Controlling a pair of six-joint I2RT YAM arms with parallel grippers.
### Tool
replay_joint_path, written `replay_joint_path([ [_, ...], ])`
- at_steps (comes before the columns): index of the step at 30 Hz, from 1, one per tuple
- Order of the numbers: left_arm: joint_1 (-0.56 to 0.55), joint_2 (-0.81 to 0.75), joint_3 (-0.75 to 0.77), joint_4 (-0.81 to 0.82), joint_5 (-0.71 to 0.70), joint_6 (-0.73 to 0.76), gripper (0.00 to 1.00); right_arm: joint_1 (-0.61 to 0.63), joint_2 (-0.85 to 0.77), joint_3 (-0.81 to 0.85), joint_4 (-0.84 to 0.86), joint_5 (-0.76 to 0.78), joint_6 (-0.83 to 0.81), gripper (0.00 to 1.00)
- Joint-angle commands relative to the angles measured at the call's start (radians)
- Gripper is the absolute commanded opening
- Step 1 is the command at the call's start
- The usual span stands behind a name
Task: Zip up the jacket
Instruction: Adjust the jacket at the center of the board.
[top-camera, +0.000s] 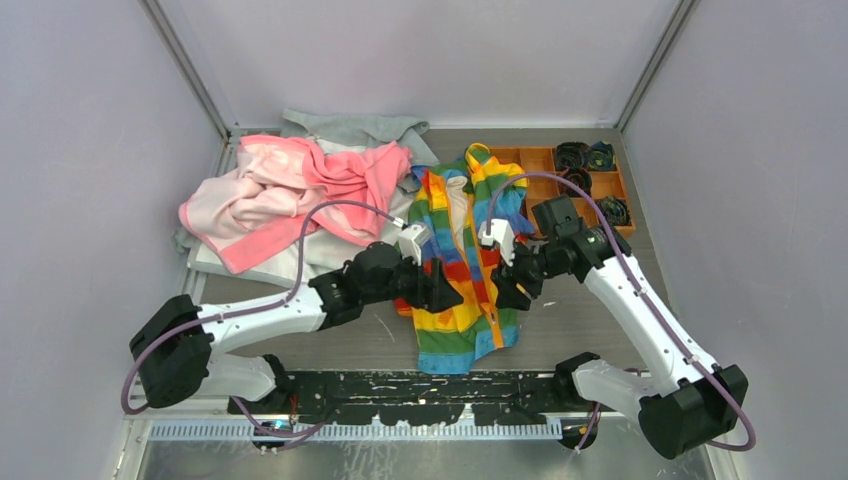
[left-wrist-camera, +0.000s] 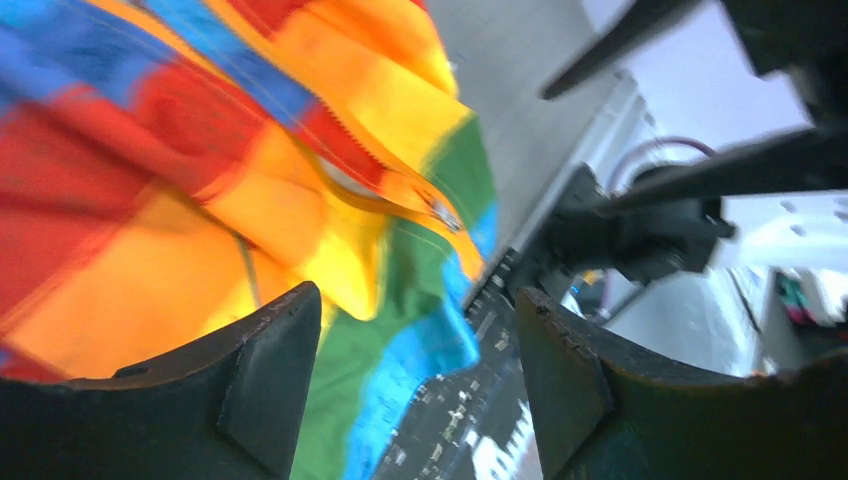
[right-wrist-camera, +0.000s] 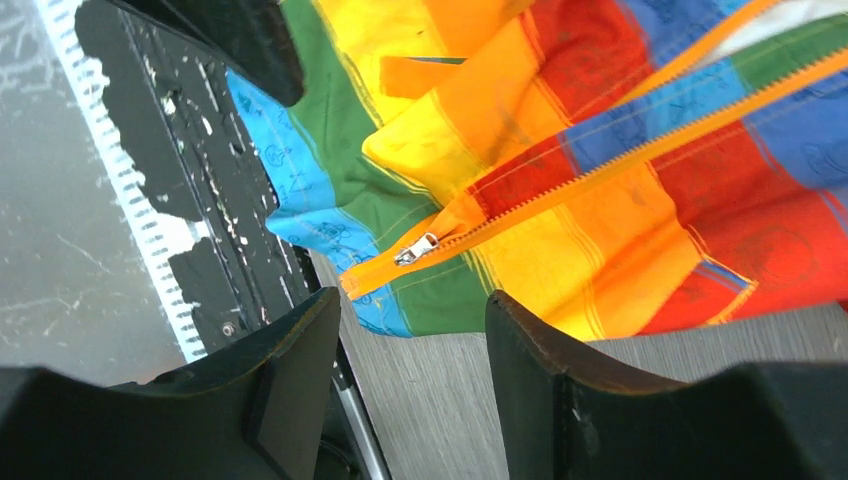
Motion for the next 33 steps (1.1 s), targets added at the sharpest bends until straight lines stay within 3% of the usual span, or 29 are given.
replay_joint_path([
  [1, 0.012, 0.017, 0.100, -0.217, -0.322, 0.085, 0.73, -0.021, 0.028, 0.097, 0.015, 0.064, 0.167, 0.61],
  [7, 0.059, 0.139, 0.209, -0.333, -0.428, -0.020, 0.72, -0.040, 0.117, 0.106, 0.122, 0.078, 0.280, 0.60],
  [14, 0.083, 0.278, 0.313, -0.340, -0.337, -0.067, 0.68, -0.051, 0.283, 0.086, 0.333, 0.045, 0.413, 0.41],
  [19, 0.095, 0.358, 0.345, -0.315, -0.298, -0.063, 0.65, -0.055, 0.318, 0.014, 0.449, 0.019, 0.490, 0.24],
  [24, 0.114, 0.428, 0.347, -0.234, -0.216, -0.080, 0.57, -0.048, 0.348, -0.033, 0.540, 0.092, 0.569, 0.12],
  [26, 0.119, 0.447, 0.345, -0.208, -0.182, -0.084, 0.49, -0.028, 0.372, -0.032, 0.553, 0.128, 0.583, 0.11],
  [29, 0.134, 0.450, 0.322, -0.150, -0.143, -0.088, 0.13, 0.006, 0.413, -0.030, 0.565, 0.178, 0.600, 0.10],
  [30, 0.138, 0.443, 0.310, -0.133, -0.140, -0.087, 0.05, 0.012, 0.422, -0.031, 0.570, 0.200, 0.608, 0.09],
  [33, 0.143, 0.391, 0.268, -0.108, -0.156, -0.073, 0.00, 0.017, 0.440, -0.032, 0.592, 0.280, 0.639, 0.08],
])
